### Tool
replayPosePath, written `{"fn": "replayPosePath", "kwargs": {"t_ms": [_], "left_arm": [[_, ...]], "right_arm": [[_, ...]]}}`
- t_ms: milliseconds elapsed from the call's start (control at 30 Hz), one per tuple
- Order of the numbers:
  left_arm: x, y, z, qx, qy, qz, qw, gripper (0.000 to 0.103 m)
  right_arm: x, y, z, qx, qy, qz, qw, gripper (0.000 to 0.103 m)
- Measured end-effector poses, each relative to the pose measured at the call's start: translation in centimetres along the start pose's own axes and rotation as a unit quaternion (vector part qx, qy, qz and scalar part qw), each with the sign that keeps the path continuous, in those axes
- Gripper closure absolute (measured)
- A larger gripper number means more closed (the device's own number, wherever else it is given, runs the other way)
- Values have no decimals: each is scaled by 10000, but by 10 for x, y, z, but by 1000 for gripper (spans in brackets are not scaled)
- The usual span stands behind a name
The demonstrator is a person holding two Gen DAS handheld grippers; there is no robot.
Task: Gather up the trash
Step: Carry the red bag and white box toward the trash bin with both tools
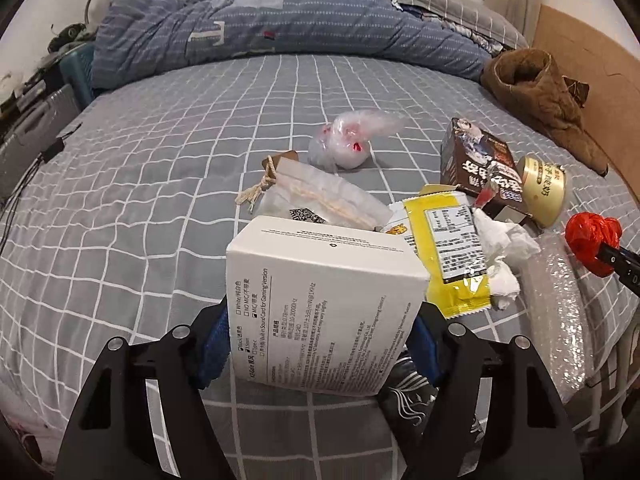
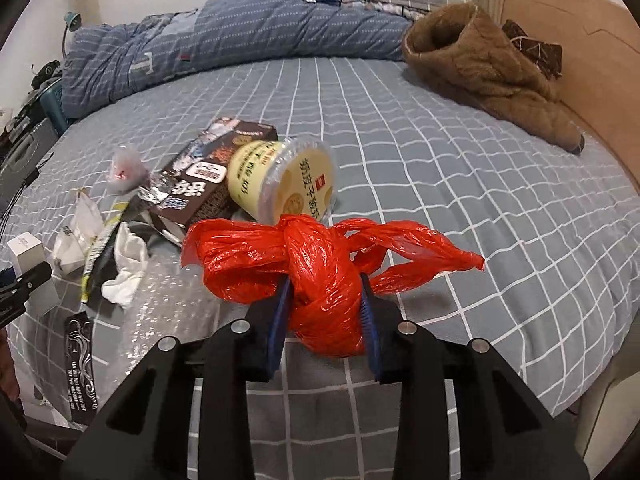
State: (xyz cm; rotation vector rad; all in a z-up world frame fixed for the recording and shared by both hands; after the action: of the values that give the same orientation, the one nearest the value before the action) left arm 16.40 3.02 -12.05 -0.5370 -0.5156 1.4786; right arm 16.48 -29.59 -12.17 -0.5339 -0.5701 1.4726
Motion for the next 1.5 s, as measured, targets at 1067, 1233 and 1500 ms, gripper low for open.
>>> {"fn": "replayPosePath", "kwargs": {"t_ms": [1067, 1233, 1500], "left_arm": [[-30, 43, 90, -521, 138, 85, 9985, 32], [-32, 52, 101, -551, 127, 89, 9984, 32], [-39, 62, 117, -609, 177, 85, 9979, 32]], "right_arm": [[47, 33, 93, -688, -278, 231, 9970, 72], [50, 42, 105, -726, -321, 248, 9965, 72], [59, 56, 119, -733, -410, 292, 9960, 72]]}}
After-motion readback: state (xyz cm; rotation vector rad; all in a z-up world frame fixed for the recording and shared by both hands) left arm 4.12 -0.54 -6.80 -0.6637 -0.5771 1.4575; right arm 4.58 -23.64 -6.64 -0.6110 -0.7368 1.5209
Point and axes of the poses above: each gripper's, at about its wrist camera, not at the fingertips, and z roughly against the way its jaws point, x to its left, y to its underside, the point moved 8 cm from there along -z, roughly the way its jaws point, and after that the axes turned 1 degree about -y, right-handed, at the moved point
